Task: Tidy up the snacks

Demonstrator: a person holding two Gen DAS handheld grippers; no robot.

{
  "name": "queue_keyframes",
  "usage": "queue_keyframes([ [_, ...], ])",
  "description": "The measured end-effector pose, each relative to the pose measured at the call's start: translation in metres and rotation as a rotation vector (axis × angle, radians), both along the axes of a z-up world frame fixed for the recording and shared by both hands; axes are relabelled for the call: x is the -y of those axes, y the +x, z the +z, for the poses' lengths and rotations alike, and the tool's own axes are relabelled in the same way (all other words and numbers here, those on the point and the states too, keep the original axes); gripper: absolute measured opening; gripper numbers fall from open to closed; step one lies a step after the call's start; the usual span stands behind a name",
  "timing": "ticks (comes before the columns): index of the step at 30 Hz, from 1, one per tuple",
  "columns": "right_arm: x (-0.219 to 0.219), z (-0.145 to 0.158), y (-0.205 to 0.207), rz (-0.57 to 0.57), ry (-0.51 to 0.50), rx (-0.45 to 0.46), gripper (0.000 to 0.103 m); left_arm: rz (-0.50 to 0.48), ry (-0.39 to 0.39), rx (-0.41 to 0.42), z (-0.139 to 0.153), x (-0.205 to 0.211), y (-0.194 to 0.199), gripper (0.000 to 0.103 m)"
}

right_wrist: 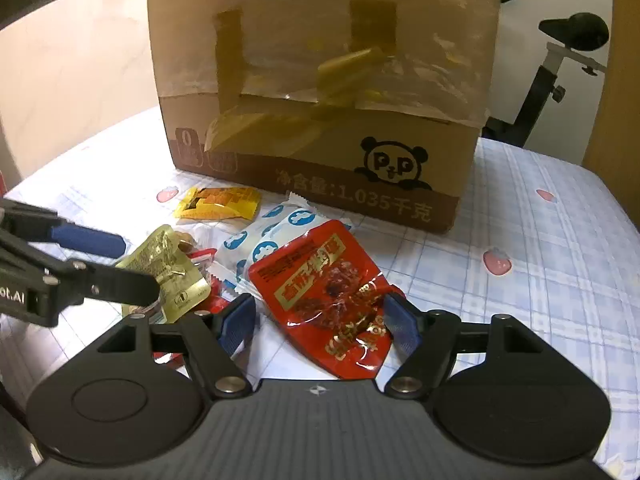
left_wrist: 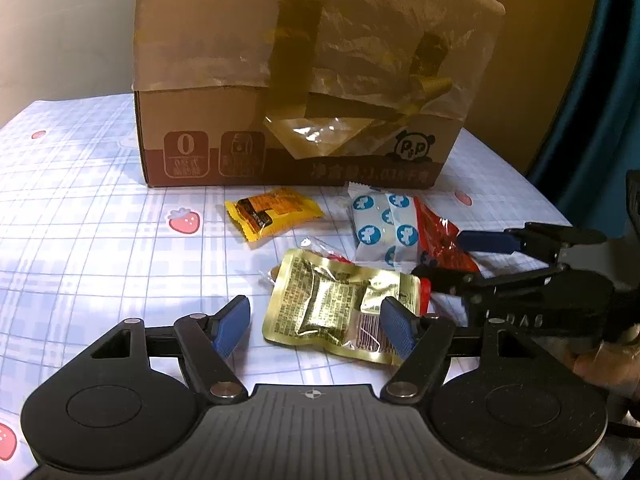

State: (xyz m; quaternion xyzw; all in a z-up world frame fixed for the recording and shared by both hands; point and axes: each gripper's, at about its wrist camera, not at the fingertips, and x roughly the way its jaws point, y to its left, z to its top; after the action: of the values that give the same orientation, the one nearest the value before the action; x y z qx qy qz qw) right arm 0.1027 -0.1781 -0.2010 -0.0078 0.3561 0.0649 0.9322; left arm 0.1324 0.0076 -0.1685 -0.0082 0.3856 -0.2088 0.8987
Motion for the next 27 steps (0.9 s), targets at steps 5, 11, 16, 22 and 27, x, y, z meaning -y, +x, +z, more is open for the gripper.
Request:
queue_keyframes([
  [5, 0.01, 0.002, -0.003, -0.05, 0.045, 0.01, 0.069, -0.009, 0.021, 0.018, -0.003, 0.002, -0.003, 0.074],
  [11, 0.007, 0.003, -0.004, -0.049, 0.029, 0.008, 0.069, -0.003, 0.032, 0.044, -0.005, 0.002, -0.005, 0.075],
  [16, 0.008, 0.003, -0.004, -0.049, 0.037, 0.009, 0.069, 0.072, 0.099, 0.071, -0.007, -0.003, -0.002, 0.075],
  [22, 0.008, 0.002, -0.004, -0.048, 0.038, 0.008, 0.069, 0.126, 0.139, 0.083, -0.008, -0.009, 0.002, 0.075],
  [27, 0.008, 0.002, -0.004, -0.048, 0.04, 0.008, 0.069, 0.185, 0.15, 0.081, -0.008, -0.019, 0.007, 0.075],
])
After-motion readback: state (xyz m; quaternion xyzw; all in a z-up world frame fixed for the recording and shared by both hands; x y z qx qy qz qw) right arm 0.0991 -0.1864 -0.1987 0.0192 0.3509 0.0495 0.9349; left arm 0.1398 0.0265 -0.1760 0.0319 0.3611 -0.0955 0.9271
